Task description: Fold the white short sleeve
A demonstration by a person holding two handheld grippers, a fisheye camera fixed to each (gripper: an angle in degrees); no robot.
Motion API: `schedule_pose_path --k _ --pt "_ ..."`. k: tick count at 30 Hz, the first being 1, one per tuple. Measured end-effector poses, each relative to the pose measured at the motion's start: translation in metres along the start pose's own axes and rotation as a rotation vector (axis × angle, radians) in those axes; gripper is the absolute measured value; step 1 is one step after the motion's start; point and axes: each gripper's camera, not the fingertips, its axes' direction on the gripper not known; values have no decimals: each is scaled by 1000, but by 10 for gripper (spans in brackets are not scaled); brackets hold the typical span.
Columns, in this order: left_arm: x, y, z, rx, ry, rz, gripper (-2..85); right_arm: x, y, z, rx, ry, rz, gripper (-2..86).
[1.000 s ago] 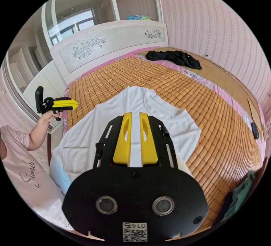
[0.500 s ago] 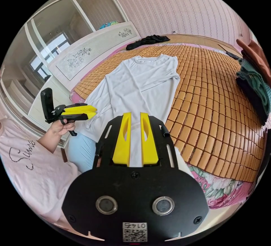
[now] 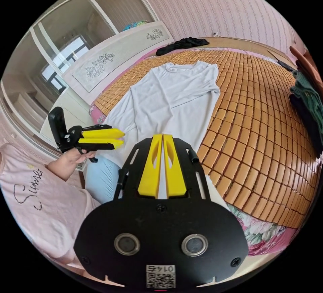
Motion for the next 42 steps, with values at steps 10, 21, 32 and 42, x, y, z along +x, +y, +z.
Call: schedule_pose_path --k 10,21,32,42 --pt "-10 -27 -20 94 -112 -59 32 -71 -65 9 -65 -255 -212 -1" --pt "-86 5 -112 256 -40 -170 -10 -59 -76 50 -90 -9 -188 -2" --pt "-66 -6 -99 199 51 -44 -10 -73 -76 119 -339 203 -188 -3" --pt "-32 -19 -43 115 165 10 -2 -48 -88 107 -301 118 -125 -3"
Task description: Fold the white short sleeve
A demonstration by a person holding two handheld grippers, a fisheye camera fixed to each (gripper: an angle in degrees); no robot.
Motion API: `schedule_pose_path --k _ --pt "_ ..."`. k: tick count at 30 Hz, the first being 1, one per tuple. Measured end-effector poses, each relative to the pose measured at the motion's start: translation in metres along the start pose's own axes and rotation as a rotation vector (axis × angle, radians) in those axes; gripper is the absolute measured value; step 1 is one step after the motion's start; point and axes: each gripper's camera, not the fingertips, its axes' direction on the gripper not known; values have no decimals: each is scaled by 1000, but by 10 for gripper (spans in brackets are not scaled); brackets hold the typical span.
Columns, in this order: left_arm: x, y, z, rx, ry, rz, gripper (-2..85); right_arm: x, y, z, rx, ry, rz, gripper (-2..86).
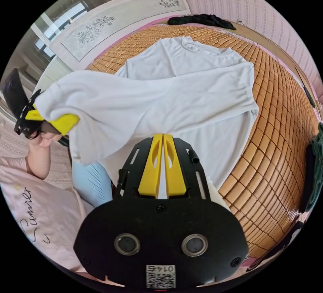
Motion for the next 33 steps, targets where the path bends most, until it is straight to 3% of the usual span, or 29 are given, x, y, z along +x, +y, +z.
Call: schedule_pose_path --k 4,7,12,18,20,23,33 --pt "23 -14 74 -126 92 62 43 30 55 -53 138 -73 111 -2" --pt "42 -9 111 -237 3 109 66 54 95 -76 204 -107 199 -2" --pt "66 21 105 -206 -71 126 69 70 126 -87 251 -75 254 3" --pt "85 48 155 -265 -77 73 72 73 98 -70 272 -78 251 36" --pt "92 54 182 -327 -165 111 40 73 86 -63 239 -42 255 50" --pt "99 55 179 -326 -169 167 -2 69 73 -62 221 -26 230 58" --pt "96 65 177 -350 -108 179 -10 70 68 -51 153 -38 241 53"
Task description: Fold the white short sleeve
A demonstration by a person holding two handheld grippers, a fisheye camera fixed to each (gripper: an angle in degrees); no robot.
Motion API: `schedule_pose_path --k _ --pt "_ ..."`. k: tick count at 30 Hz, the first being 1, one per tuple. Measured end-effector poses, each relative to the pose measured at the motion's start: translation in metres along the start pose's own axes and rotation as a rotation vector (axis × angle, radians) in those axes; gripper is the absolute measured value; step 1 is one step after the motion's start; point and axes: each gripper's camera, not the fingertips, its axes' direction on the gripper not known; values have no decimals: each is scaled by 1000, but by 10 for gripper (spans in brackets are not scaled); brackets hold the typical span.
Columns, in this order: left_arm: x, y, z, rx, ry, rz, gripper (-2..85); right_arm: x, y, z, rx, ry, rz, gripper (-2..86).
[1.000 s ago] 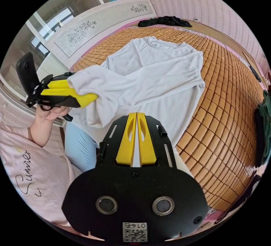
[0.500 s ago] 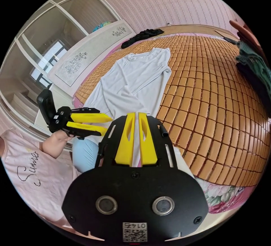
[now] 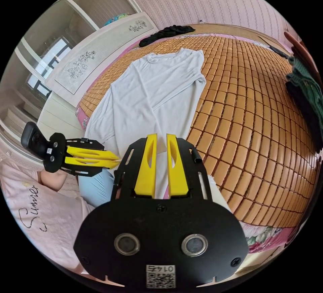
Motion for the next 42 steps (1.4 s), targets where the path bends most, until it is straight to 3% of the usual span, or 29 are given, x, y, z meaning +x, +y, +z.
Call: schedule_pose_path --k 9,15,19,23,28,32,38,42 --pt "-12 -2 -3 11 -29 32 -3 -17 2 -2 -26 38 -71 15" --pt "-68 10 -16 74 141 -103 53 -12 -1 4 -70 43 -53 39" --pt "-152 43 -76 238 216 -248 49 -4 -18 -15 -3 56 -79 49" --pt "-277 71 -118 247 -37 -396 39 2 -64 -24 39 44 -133 53" --pt "-428 60 -136 281 -202 -526 39 16 -155 -9 100 87 -175 56" --pt "-546 30 -108 230 -209 -657 72 40 -217 24 87 127 -134 67" --pt "-646 12 -52 188 -75 -799 102 88 -290 80 75 198 -6 102" --pt "-666 1 -51 194 -35 -787 9 103 -313 109 -16 143 10 49"
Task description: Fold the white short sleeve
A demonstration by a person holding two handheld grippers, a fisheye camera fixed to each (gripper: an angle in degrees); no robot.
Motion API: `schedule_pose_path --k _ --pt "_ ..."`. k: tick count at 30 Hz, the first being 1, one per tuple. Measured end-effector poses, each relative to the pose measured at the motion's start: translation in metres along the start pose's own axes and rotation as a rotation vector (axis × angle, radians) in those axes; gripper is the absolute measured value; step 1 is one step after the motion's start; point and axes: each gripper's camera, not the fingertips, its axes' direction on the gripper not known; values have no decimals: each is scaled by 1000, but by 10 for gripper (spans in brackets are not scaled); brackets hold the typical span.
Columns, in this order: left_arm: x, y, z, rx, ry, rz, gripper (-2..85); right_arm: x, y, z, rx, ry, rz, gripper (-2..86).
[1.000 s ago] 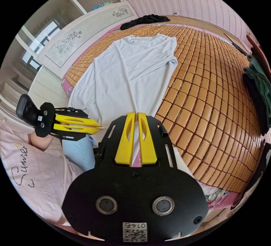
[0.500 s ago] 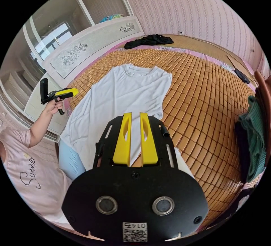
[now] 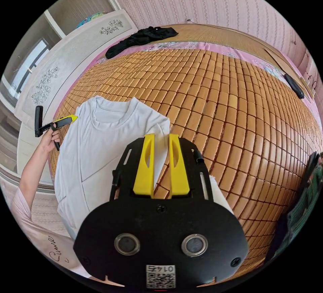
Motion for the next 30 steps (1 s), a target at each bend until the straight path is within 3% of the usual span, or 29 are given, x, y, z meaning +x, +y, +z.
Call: schedule_pose_path --k 2,7,11,15,19,24,30 --pt "4 -11 -11 29 60 17 -4 -8 1 -8 35 -16 -98 22" --pt "32 -45 -62 151 -55 25 -9 8 -12 -66 100 -9 -62 5" --pt "69 -78 -123 273 -27 56 -10 11 -23 -134 221 36 -33 3" --pt "92 -69 -160 279 -21 105 -10 1 -11 -188 254 33 -52 2" --pt "103 -8 -197 240 46 150 -10 -22 49 -213 252 -21 -135 3" --pt "129 98 -241 164 -18 284 -10 -47 161 -245 280 -141 -209 4" --pt "141 263 -259 121 -6 252 -10 -62 322 -223 213 -251 -141 5"
